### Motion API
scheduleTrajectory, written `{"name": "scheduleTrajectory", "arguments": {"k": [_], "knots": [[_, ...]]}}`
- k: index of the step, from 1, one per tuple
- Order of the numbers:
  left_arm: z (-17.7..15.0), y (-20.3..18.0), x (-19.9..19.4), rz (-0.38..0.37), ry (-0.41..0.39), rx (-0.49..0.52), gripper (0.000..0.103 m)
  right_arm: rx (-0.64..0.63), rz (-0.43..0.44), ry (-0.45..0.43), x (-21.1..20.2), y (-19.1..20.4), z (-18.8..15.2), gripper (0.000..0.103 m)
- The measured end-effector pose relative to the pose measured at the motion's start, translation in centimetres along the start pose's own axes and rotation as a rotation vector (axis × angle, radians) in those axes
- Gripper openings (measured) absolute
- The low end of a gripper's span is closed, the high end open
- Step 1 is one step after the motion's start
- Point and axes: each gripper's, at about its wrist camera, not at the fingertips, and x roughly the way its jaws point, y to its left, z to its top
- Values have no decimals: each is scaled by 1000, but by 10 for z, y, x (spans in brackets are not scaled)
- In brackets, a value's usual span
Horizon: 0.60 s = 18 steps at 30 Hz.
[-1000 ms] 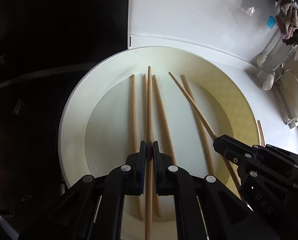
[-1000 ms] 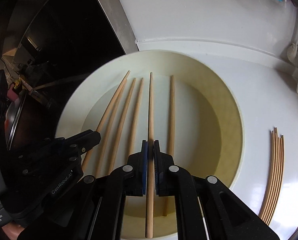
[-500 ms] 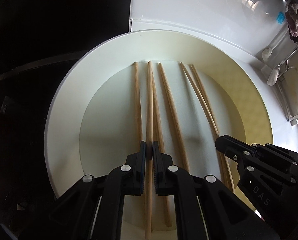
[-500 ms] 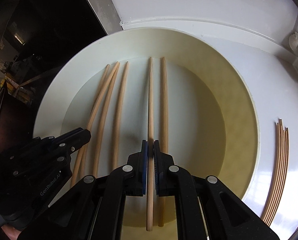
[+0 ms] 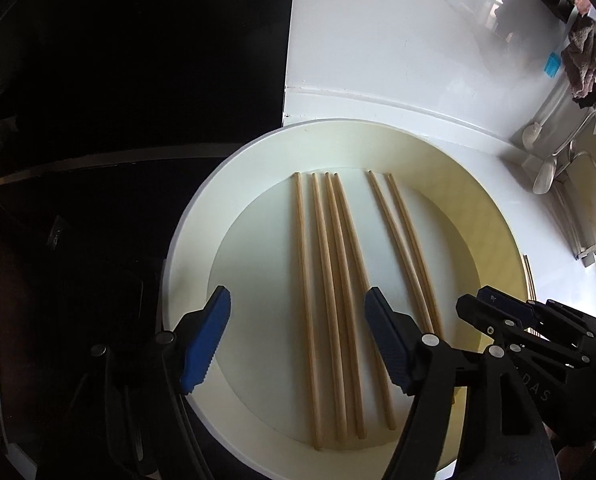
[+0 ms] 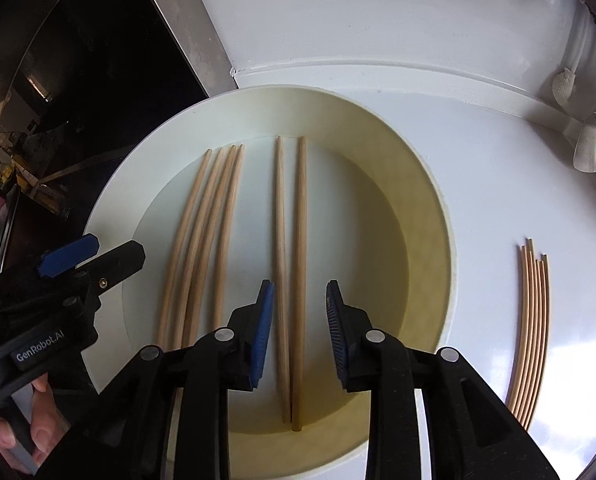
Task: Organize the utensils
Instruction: 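Raise both open grippers and move them back over the chopstick row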
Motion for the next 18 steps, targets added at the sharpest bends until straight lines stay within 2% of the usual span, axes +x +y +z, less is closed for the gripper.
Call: {"name": "scheduleTrajectory", "arguments": {"k": [6, 18], "knots": [[-7, 1, -13, 4, -3, 2, 69, 21, 5, -33, -16, -2, -6, 31], [-31, -18, -42, -8, -50, 25, 71, 29, 10, -112, -56, -4, -32, 32]]}}
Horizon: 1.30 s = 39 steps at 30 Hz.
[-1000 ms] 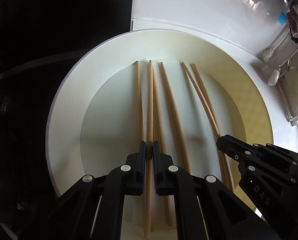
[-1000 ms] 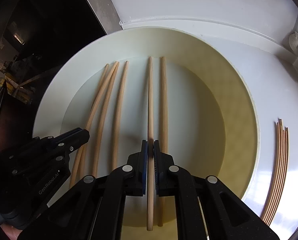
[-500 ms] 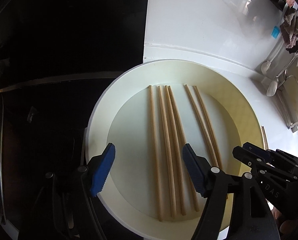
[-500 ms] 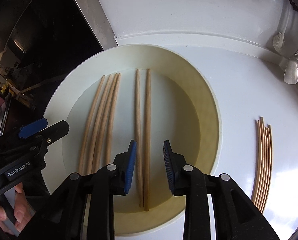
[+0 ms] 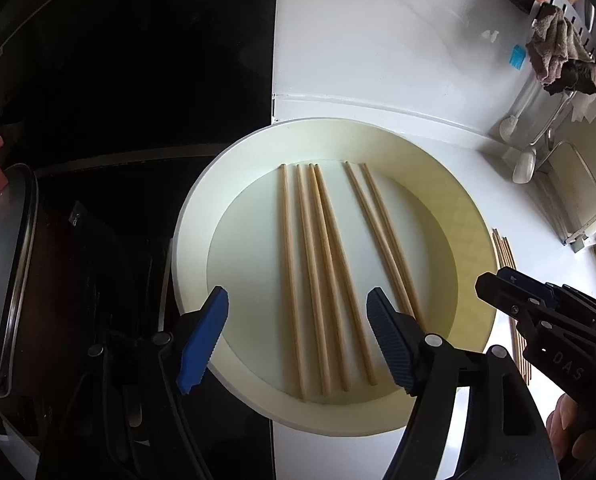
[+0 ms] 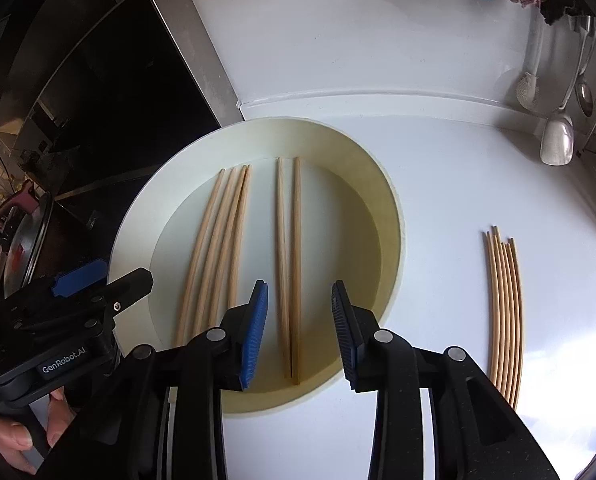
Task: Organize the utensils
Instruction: 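Raise both open grippers and move them back over the chopstick row, then position both open grippers over the chopstick row, separating one chopstick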
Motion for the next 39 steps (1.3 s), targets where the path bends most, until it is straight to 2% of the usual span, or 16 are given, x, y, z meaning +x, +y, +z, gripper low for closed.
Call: {"name": "scheduleTrajectory", "arguments": {"k": [5, 8, 11, 15, 25, 29, 32, 39], "knots": [[-10, -18, -7, -14, -6, 18, 71, 26, -9, -28, -19, -14, -16, 33], [-14, -32, -12, -15, -18, 37, 78, 37, -19, -46, -32, -24, -24, 39], [-19, -45, -16, -26, -23, 49, 78, 52, -35, -59, -41, -39, -34, 39], [-25, -65, -19, -32, -23, 68, 78, 96, -63, -63, -51, -68, -47, 39], [-46, -121, -29, -78, -45, 87, 86, 138, -146, -55, -72, -147, -79, 53], [-55, -144, -27, -56, -34, 70, 91, 133, -165, -70, -72, -174, -90, 60], [-63, -163, -24, -55, -23, 69, 91, 152, -177, -36, -63, -197, -99, 60], [-81, -202, -13, -38, -54, 97, 91, 149, -187, -23, -49, -225, -117, 60]]}}
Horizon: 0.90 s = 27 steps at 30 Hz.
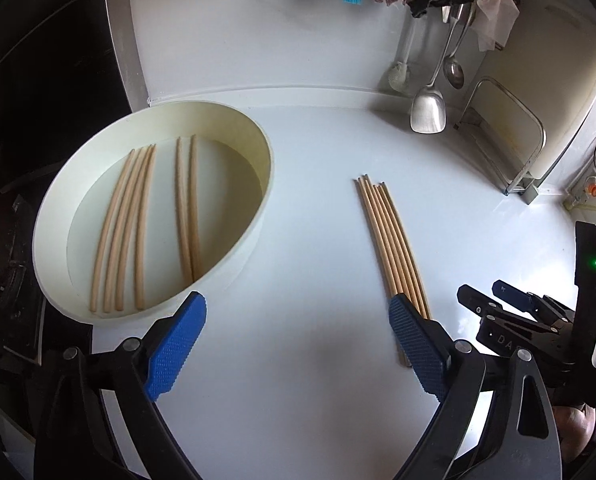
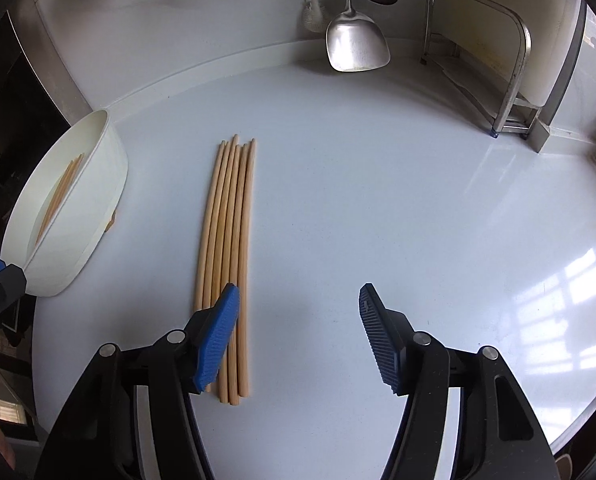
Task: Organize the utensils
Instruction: 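Position both open grippers over the chopstick row, separating one chopstick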
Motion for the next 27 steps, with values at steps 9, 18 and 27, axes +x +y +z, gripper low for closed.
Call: {"name": "scheduleTrajectory", "arguments": {"k": [9, 18, 27], "knots": [[-4, -15, 28, 10, -28, -49, 91, -66, 13, -56, 28, 4, 5, 61], [-6, -17, 44, 6, -50, -91, 91, -87, 17, -76, 44, 7, 9, 61], [-4, -15, 46, 14, -60, -72, 91, -94, 6, -86, 49, 10, 10, 61]]}}
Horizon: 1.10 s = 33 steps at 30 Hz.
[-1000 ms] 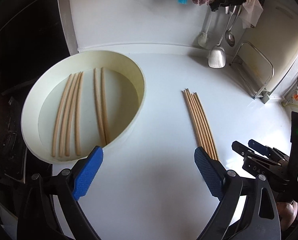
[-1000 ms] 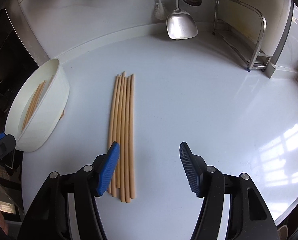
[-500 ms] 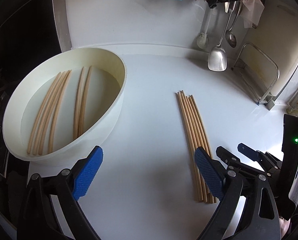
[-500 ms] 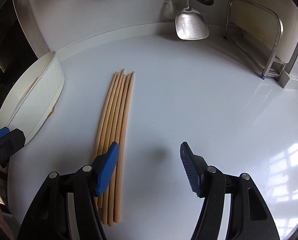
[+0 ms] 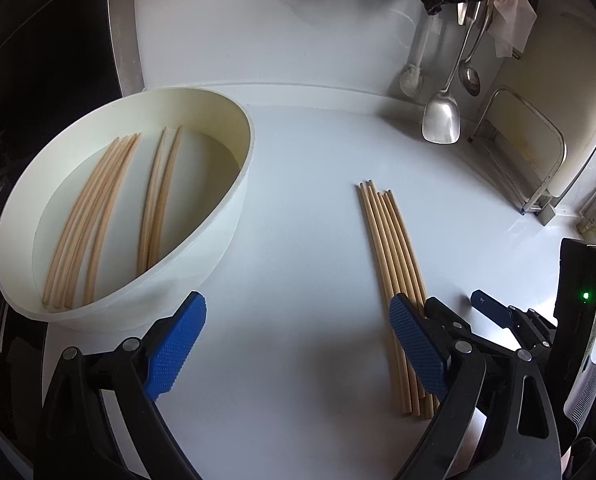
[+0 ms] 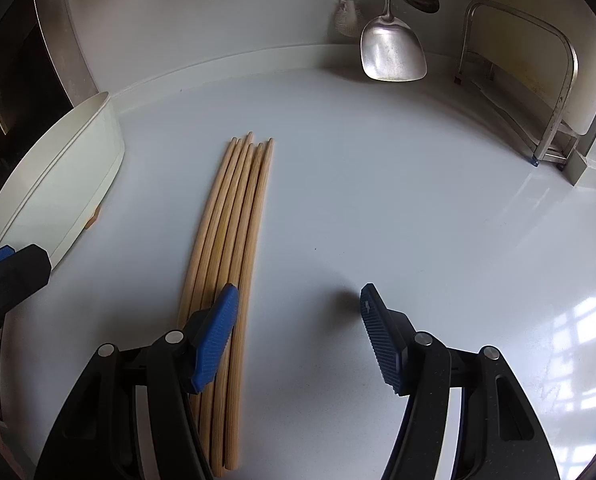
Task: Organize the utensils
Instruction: 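Position both open grippers over the chopstick row, separating one chopstick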
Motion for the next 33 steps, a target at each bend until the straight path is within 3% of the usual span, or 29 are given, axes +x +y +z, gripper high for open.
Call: {"name": "scheduleTrajectory", "arguments": {"k": [14, 21, 33], "knots": [[-5, -4, 5, -6, 17, 12, 91, -61, -50, -8, 4, 5, -1, 61], [-8, -13, 10, 11, 19, 30, 91, -125, -30, -27, 3, 7, -2, 57], [-14, -35, 29, 21, 54, 47, 91, -104, -25, -25, 4, -18, 0, 55]]}}
